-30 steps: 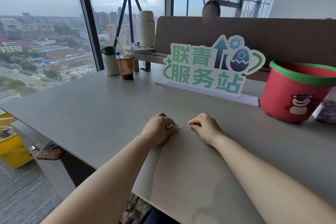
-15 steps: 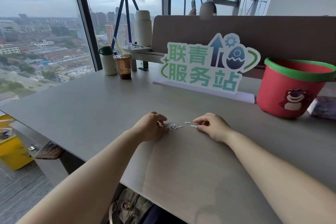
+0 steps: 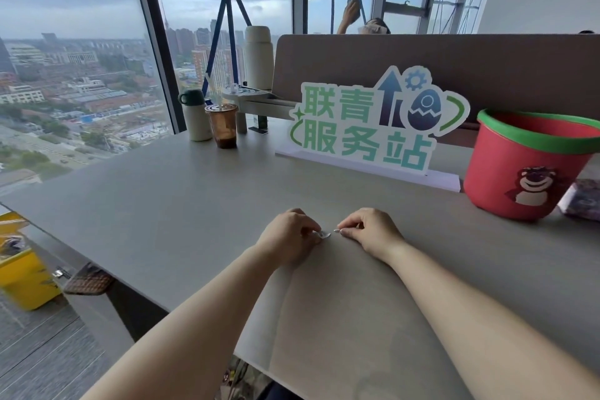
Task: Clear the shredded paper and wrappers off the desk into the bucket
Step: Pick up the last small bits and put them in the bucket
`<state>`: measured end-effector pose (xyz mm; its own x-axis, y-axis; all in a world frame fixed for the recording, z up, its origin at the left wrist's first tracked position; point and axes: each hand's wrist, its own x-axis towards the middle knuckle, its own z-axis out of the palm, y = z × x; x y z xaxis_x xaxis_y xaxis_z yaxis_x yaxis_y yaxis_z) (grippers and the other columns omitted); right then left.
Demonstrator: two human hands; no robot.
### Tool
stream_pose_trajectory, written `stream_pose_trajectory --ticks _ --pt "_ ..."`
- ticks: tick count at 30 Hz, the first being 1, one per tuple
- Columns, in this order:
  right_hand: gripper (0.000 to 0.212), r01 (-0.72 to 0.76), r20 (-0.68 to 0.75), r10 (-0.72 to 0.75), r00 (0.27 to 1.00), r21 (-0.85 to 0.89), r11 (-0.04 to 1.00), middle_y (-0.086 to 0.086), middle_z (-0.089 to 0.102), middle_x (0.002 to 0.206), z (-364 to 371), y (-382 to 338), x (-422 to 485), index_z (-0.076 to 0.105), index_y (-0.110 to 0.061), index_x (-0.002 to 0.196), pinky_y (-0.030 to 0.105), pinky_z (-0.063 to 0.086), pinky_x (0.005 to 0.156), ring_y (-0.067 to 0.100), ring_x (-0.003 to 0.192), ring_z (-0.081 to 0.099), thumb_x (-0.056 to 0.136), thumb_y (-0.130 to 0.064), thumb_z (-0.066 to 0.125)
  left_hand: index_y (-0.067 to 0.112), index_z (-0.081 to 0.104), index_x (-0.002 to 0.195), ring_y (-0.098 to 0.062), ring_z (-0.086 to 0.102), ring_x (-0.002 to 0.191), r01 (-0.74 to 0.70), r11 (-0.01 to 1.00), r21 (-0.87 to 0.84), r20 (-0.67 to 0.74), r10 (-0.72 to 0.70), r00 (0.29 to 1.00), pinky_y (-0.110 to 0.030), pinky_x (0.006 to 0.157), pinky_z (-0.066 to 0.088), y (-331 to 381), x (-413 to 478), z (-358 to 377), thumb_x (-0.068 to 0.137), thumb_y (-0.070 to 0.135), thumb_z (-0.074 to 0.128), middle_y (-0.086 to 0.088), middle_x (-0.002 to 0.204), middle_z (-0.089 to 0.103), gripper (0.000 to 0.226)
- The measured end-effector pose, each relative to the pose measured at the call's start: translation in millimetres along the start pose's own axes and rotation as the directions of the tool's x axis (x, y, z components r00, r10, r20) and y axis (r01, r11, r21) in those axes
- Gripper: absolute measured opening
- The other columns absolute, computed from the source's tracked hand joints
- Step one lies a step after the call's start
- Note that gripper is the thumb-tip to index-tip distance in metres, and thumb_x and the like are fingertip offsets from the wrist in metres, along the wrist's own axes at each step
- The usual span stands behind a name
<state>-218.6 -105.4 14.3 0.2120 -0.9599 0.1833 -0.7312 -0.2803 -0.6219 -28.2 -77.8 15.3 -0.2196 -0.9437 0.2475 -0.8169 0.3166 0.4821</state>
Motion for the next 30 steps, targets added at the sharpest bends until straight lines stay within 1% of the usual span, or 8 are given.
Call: stream_pose_trajectory --ticks 3,5,9,14,18,21,25,30 --pt "0.005 0.002 -0.015 -0.002 1.0 -0.015 1.0 -0.008 0.061 0.078 0 -1 -2 0.073 -0.02 0.081 0.028 0.047 0.08 0.014 0.081 0.058 0.078 -0.018 0.069 0.022 0.074 0.092 -0.021 0.062 0.088 -0.014 1.0 -0.011 -0.03 0.014 0.999 -0.029 0.081 0.05 4 1 4 0.081 0.023 0.064 -0.003 0.095 0.065 0.015" --pt "0.004 -0.003 -0.019 0.002 1.0 -0.053 0.999 -0.004 0.061 0.083 0 -3 -4 0.071 -0.021 0.08 0.03 0.046 0.081 0.016 0.085 0.058 0.08 -0.02 0.067 0.021 0.074 0.089 -0.021 0.062 0.088 -0.018 1.0 -0.022 -0.051 0.017 0.999 -0.031 0.081 0.05 6 1 7 0.08 0.021 0.065 -0.003 0.093 0.066 0.013" --pt "0.009 -0.018 -0.014 0.016 1.0 -0.154 0.988 0.005 0.061 0.105 4 -6 -6 0.066 -0.019 0.088 0.031 0.043 0.086 0.023 0.1 0.057 0.086 -0.023 0.059 0.019 0.073 0.087 -0.023 0.062 0.089 -0.023 1.0 -0.012 -0.079 0.022 0.997 -0.032 0.081 0.05 8 1 9 0.081 0.02 0.063 -0.004 0.094 0.067 0.012" --pt "0.013 -0.032 0.015 0.036 0.999 -0.201 0.979 0.009 0.06 0.113 3 -8 -5 0.063 -0.016 0.093 0.03 0.04 0.09 0.027 0.109 0.054 0.089 -0.023 0.054 0.02 0.073 0.086 -0.023 0.061 0.089 -0.003 1.0 -0.025 -0.078 0.001 0.997 -0.032 0.08 0.05 10 0 6 0.081 0.02 0.063 -0.004 0.093 0.066 0.011" --pt "0.014 -0.06 0.004 0.061 0.998 -0.103 0.993 0.012 0.062 0.111 -3 -7 -9 0.065 -0.012 0.095 0.032 0.042 0.09 0.027 0.106 0.056 0.089 -0.02 0.055 0.016 0.074 0.085 -0.024 0.063 0.085 0.02 0.996 -0.092 -0.095 -0.029 0.995 -0.035 0.081 0.052 5 0 -2 0.08 0.018 0.068 -0.007 0.091 0.068 0.008" --pt "0.012 -0.069 -0.001 0.069 0.998 -0.034 0.997 0.011 0.063 0.107 -7 -6 -13 0.065 -0.011 0.093 0.033 0.043 0.089 0.025 0.101 0.056 0.088 -0.018 0.057 0.015 0.074 0.084 -0.024 0.063 0.084 0.027 0.995 -0.1 -0.106 -0.037 0.994 -0.036 0.081 0.052 1 -5 -7 0.079 0.018 0.069 -0.007 0.09 0.068 0.008" --pt "0.008 -0.061 -0.031 0.061 0.998 -0.014 0.998 0.01 0.067 0.099 -11 -1 -18 0.068 -0.011 0.086 0.03 0.043 0.081 0.019 0.088 0.055 0.084 -0.017 0.063 0.016 0.074 0.083 -0.024 0.064 0.084 0.051 0.994 -0.098 -0.101 -0.061 0.993 -0.036 0.081 0.052 -4 -12 -8 0.079 0.02 0.07 -0.007 0.089 0.068 0.007" --pt "0.01 -0.063 -0.041 0.065 0.997 0.032 0.997 0.006 0.069 0.092 -15 3 -24 0.072 -0.009 0.088 0.026 0.044 0.081 0.019 0.088 0.06 0.08 -0.014 0.068 0.019 0.072 0.083 -0.022 0.062 0.09 0.095 0.993 -0.072 -0.074 -0.1 0.992 -0.033 0.084 0.051 -6 -18 -5 0.081 0.017 0.065 -0.004 0.093 0.068 0.008"
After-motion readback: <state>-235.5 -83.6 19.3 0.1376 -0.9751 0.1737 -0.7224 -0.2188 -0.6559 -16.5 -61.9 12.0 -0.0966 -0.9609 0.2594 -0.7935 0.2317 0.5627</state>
